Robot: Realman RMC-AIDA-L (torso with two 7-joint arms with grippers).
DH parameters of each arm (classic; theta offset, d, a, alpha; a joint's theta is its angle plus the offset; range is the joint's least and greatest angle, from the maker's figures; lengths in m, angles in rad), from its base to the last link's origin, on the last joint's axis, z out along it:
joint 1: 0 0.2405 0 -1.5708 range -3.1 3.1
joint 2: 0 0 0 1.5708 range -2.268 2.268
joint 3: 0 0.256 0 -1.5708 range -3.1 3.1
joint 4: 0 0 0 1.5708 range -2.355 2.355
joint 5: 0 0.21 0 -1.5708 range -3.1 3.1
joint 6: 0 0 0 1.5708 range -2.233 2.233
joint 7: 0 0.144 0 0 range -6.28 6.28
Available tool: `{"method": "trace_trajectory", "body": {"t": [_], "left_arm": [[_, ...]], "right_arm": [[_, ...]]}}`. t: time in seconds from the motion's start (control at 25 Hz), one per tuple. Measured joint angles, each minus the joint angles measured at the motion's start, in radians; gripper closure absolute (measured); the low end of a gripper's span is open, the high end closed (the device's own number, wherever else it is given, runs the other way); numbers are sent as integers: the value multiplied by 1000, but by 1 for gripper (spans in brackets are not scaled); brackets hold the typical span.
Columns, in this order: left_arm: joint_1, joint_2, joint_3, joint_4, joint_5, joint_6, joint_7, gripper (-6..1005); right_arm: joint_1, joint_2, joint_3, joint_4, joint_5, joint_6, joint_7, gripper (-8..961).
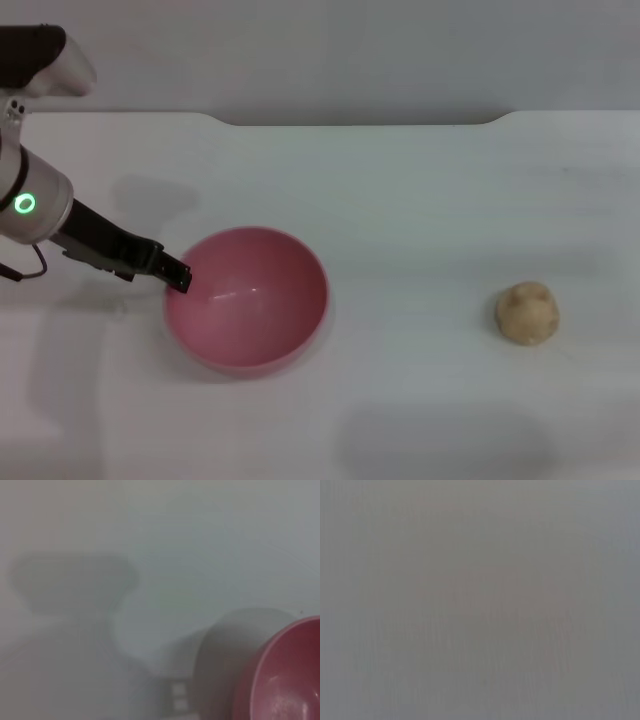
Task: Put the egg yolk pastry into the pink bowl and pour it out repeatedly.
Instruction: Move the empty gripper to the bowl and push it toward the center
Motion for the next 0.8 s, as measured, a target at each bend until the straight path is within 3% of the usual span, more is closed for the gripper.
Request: {"method": "trace_trajectory", "body": {"t": [0.68, 0.8], "left_arm": [[-52, -9, 84, -151, -54, -101, 22, 247], [-48, -8, 82, -152, -60, -106, 22, 354]], "right_arm": [[-1, 0, 0, 22, 1, -1, 0, 205], [-1, 0, 0, 23, 1, -1, 0, 210]]}}
